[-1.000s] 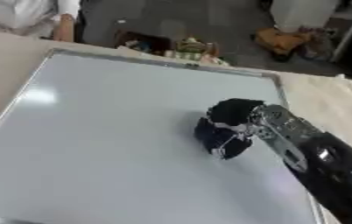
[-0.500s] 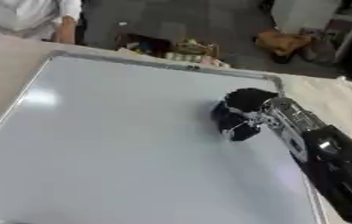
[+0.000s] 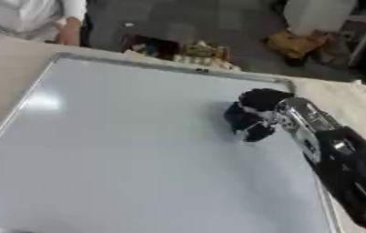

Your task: Wipe the whiteboard clean with a brush.

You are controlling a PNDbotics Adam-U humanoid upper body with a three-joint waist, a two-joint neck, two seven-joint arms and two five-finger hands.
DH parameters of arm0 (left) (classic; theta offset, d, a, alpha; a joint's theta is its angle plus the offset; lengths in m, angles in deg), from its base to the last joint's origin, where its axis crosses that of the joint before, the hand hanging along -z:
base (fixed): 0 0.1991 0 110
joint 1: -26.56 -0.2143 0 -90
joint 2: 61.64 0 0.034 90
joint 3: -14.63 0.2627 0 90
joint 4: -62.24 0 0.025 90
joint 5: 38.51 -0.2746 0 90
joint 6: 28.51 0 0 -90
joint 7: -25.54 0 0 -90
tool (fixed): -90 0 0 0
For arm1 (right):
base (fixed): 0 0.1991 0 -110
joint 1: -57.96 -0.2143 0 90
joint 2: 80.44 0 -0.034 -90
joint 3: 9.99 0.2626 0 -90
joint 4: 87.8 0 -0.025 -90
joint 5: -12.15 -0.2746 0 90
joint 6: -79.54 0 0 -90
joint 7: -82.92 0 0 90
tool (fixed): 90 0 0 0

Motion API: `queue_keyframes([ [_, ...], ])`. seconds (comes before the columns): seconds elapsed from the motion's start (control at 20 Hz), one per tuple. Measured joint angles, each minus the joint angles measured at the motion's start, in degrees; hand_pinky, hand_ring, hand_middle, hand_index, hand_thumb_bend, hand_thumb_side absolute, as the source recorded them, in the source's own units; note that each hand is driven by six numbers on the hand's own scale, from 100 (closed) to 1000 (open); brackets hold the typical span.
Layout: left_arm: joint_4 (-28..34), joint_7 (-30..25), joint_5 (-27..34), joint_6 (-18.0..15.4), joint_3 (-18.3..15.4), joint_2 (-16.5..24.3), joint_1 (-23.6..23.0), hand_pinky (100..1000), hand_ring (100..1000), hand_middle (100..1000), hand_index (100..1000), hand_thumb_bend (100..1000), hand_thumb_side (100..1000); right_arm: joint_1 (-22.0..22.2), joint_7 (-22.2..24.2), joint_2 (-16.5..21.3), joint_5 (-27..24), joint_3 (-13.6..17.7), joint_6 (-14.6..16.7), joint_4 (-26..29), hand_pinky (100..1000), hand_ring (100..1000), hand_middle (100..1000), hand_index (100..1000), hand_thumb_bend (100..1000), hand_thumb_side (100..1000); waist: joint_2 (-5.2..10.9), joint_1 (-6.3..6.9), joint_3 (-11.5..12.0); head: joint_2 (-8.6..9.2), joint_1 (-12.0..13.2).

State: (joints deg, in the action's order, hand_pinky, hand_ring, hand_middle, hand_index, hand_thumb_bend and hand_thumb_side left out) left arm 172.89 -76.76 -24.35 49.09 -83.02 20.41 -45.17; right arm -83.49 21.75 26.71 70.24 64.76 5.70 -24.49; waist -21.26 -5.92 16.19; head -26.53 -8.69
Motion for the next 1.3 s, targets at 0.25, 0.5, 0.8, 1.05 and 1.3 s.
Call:
queue_keyframes([
  [0.25,0.0,0.1,0.1,0.1,0.0,0.0,0.0,678,620,614,757,250,983,0.9,1.7,0.3,-2.0,-1.0,0.2,1.3,644,624,174,197,100,377,0.48,-0.04,-0.3,-0.10,0.0],
  [0.5,0.0,0.3,0.2,0.3,0.0,0.0,0.0,678,622,615,757,252,981,2.4,4.0,0.9,-5.0,-3.3,0.1,5.6,625,610,170,195,100,382,0.80,-0.05,-0.6,-0.47,0.1],
  [0.8,0.0,0.3,0.3,0.3,0.2,0.0,0.0,677,623,615,757,252,980,3.1,5.6,0.7,-6.7,-6.0,-1.5,10.0,594,586,170,195,100,397,0.80,-0.01,-0.6,-0.70,0.4],
  [1.05,0.0,0.3,0.4,0.4,0.3,0.0,0.1,677,625,616,757,253,979,3.0,5.9,-0.5,-6.7,-7.2,-2.5,11.7,572,569,171,197,100,414,0.83,0.01,-0.7,-1.20,0.4],
  [1.3,0.0,0.5,0.4,0.6,0.3,0.0,0.1,676,626,616,758,254,977,2.8,6.1,-2.7,-6.0,-8.2,-2.8,12.5,551,556,168,200,100,429,1.20,0.03,-1.2,-1.65,0.6],
])
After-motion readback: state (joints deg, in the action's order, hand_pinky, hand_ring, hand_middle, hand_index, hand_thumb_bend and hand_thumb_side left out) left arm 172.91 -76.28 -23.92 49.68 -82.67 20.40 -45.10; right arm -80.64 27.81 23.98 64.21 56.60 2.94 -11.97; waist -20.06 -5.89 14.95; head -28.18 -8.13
